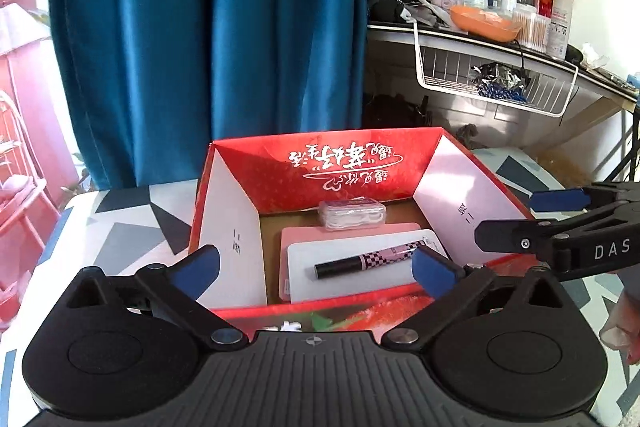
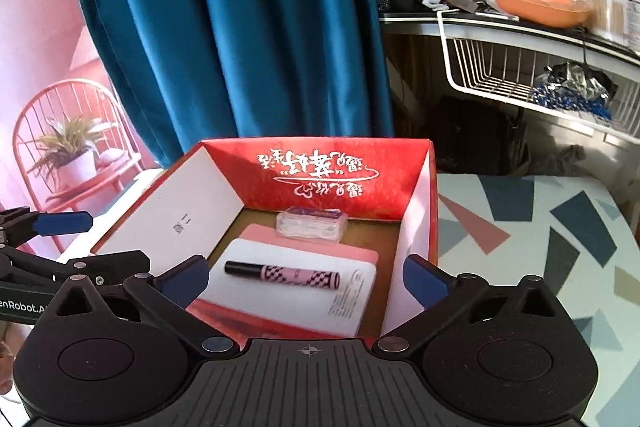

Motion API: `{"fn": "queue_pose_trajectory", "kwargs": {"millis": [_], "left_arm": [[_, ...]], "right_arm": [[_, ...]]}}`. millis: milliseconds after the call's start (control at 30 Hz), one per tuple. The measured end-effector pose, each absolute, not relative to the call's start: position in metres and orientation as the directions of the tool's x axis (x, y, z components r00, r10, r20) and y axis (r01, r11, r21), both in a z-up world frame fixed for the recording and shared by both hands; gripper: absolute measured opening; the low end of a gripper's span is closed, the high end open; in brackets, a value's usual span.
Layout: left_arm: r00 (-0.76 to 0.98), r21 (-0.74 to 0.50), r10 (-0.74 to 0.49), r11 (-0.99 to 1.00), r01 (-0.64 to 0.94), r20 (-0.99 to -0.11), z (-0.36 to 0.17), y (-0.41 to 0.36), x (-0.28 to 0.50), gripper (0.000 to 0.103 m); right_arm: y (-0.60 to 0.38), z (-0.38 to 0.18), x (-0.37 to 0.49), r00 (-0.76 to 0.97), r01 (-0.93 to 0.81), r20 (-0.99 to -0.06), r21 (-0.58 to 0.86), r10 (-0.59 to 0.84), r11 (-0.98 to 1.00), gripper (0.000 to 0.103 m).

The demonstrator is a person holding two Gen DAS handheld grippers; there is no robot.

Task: Organize rigid objects
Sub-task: 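Open both grippers and withdraw from the box toward the dark red lipstick, then lower both grippers and close them on the dark red lipstick tube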

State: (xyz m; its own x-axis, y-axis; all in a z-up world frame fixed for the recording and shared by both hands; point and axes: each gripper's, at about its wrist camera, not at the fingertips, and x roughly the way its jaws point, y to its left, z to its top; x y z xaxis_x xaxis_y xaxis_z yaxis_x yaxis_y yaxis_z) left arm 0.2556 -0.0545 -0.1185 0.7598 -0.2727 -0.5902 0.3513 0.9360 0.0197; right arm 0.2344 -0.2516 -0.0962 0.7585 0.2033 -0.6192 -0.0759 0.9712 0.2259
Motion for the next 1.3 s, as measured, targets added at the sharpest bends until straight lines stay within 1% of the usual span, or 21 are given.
{"fn": "queue_pose_trajectory", "kwargs": {"millis": [300,433,667,767,867,933,1033,1067,1100,1200,1300], "left_arm": [[0.754,-0.001,-0.279,0.938,0.347,-0.594,-0.134,-0.048,0.222,0.103],[0.743,-0.009,-0.268,0.943,0.333,-0.613,-0.151,-0.048,0.207,0.103],[0.69,-0.069,-0.291,0.941,0.331,-0.663,-0.185,-0.047,0.191,0.103],[0.684,-0.086,-0.304,0.939,0.334,-0.663,-0.196,-0.046,0.183,0.103],[0.692,-0.072,-0.307,0.935,0.347,-0.653,-0.205,-0.049,0.172,0.103],[0.692,-0.066,-0.307,0.934,0.352,-0.653,-0.21,-0.052,0.169,0.103],[0.681,-0.074,-0.314,0.931,0.358,-0.662,-0.217,-0.054,0.165,0.103],[0.678,-0.073,-0.313,0.931,0.359,-0.665,-0.218,-0.055,0.164,0.103],[0.677,-0.07,-0.31,0.931,0.357,-0.668,-0.219,-0.055,0.164,0.103],[0.675,-0.075,-0.302,0.936,0.345,-0.673,-0.222,-0.052,0.165,0.103],[0.674,-0.078,-0.29,0.942,0.327,-0.68,-0.223,-0.049,0.167,0.103]], "right_arm": [[-0.25,-0.107,0.186,0.802,-0.075,-0.565,0.229,0.196,0.97,0.103],[-0.25,-0.124,0.165,0.8,-0.07,-0.569,0.23,0.192,0.971,0.103],[-0.247,-0.17,0.132,0.787,-0.017,-0.595,0.24,0.161,0.971,0.102],[-0.242,-0.187,0.116,0.792,-0.027,-0.595,0.194,0.139,0.981,0.102],[-0.237,-0.203,0.102,0.787,-0.044,-0.605,0.144,0.123,0.989,0.102],[-0.238,-0.211,0.099,0.771,-0.035,-0.623,0.164,0.131,0.986,0.101],[-0.242,-0.223,0.098,0.743,-0.033,-0.65,0.201,0.159,0.979,0.092],[-0.242,-0.225,0.098,0.739,-0.033,-0.655,0.198,0.158,0.98,0.091],[-0.241,-0.226,0.098,0.741,-0.039,-0.652,0.197,0.161,0.98,0.091],[-0.24,-0.227,0.098,0.745,-0.063,-0.643,0.197,0.177,0.978,0.086],[-0.242,-0.227,0.099,0.747,-0.072,-0.639,0.196,0.183,0.978,0.085]]}}
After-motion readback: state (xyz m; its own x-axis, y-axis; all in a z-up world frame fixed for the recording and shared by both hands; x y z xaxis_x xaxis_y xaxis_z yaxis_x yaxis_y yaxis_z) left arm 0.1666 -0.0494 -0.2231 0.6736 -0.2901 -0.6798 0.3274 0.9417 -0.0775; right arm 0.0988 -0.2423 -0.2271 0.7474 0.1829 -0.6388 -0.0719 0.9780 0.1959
